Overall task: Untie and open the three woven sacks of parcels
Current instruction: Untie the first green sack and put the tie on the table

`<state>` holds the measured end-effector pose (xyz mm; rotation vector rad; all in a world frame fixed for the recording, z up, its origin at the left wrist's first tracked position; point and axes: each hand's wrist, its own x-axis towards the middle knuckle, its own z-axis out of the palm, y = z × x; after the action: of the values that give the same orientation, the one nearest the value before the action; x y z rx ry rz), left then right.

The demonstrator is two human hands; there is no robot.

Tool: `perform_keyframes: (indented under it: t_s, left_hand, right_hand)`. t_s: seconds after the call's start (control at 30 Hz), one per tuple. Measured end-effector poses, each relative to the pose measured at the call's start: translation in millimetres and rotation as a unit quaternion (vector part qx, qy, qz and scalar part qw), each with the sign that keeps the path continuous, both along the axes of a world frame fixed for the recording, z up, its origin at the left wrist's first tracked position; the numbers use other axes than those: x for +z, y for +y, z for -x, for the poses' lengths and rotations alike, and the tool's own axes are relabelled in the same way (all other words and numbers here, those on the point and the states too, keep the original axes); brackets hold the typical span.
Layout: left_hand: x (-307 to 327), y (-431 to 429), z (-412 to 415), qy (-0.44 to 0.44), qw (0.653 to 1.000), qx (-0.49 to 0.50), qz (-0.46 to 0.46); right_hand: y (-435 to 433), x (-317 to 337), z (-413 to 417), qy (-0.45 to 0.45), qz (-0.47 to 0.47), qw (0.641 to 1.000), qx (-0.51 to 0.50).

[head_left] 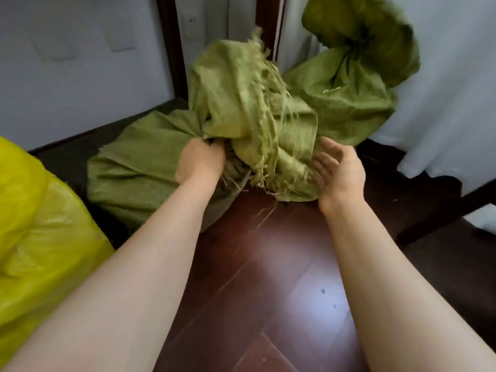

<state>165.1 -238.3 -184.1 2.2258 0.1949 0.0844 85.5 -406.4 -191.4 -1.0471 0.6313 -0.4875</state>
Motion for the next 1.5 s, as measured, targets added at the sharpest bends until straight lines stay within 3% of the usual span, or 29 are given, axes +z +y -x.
perform_keyframes:
  t_s: [0.1,0.17,0.33,0.47,0.6,0.7,0.77,0.8,0.9,0.93,1.0,1.07,1.1,1.2,1.27,1.3,1.37,1.43,1.5]
  left_hand:
    - [45.3,-18.3,4.7,0.072,0.950,-0.013,0.303]
    - [72.6,-28.5,8.3,0.139,0.908,-0.024,0.395]
    - [107.6,-37.7,25.1,0.209,0.878,-0.025,0.431]
    - [126.5,-37.7,48.8,0.225,0.854,-0.073,0.463]
    - [121.4,-30.3,57.4,0.251,0.829,-0.102,0.489]
    - [98.2,-19.6,58.8,0.287,0.808,-0.133,0.497]
    - [77.5,-9.7,57.6,0.293,0.829,-0.151,0.452]
    - [67.7,-2.9,57.4,0.282,0.863,-0.142,0.394]
    - [46.7,31.6,44.3,0.186,0.975,-0.112,0.055]
    - [47.3,42.3,38.0,0.140,0.983,-0.104,-0.061]
    - [61.5,58.4,31.9,0.046,0.980,-0.087,-0.172]
    - [79.8,63.2,32.2,-0.076,0.971,-0.131,-0.184]
    - [86.4,61.5,34.0,-0.116,0.956,-0.206,-0.172]
    - [78.9,45.5,45.5,-0.051,0.883,-0.435,-0.170]
    - [56.7,40.2,42.4,-0.030,0.844,-0.463,-0.268]
    - [46.4,40.6,37.9,-0.046,0.841,-0.444,-0.306]
    - [31.2,44.9,31.5,-0.091,0.873,-0.381,-0.290]
    - [21.5,47.1,31.0,-0.143,0.921,-0.318,-0.175]
    - [16.3,45.1,33.8,-0.174,0.941,-0.268,-0.109]
  right_hand:
    - [-8.6,2.3,12.6,0.074,0.122,0.990,0.021]
    - [-5.7,10.4,19.1,0.073,0.170,0.976,0.115]
    - [-5.5,41.9,29.3,-0.024,0.233,0.926,0.295]
    - [-3.0,56.5,33.8,-0.084,0.243,0.923,0.287]
    - [4.7,76.5,32.9,-0.114,0.138,0.939,0.294]
    - [14.9,84.9,39.7,-0.046,0.262,0.918,0.294]
    - [22.6,79.8,42.4,0.003,0.347,0.894,0.284]
    - [26.3,74.9,41.4,0.021,0.377,0.886,0.270]
    - [33.6,60.3,36.6,0.078,0.478,0.850,0.206]
    - [34.6,55.8,33.6,0.090,0.516,0.830,0.191]
    - [40.0,48.7,28.6,0.099,0.566,0.796,0.191]
    - [48.0,45.0,24.2,0.090,0.598,0.769,0.208]
    - [52.8,44.2,22.3,0.083,0.614,0.754,0.218]
    - [60.1,42.5,19.2,0.043,0.653,0.717,0.240]
    - [55.6,41.4,19.4,0.009,0.662,0.712,0.235]
    - [51.8,41.8,20.4,-0.005,0.654,0.724,0.221]
    - [44.0,44.3,24.1,-0.023,0.595,0.781,0.186]
    - [40.9,47.0,27.3,-0.044,0.524,0.833,0.174]
    - [39.8,52.1,27.8,-0.029,0.461,0.862,0.210]
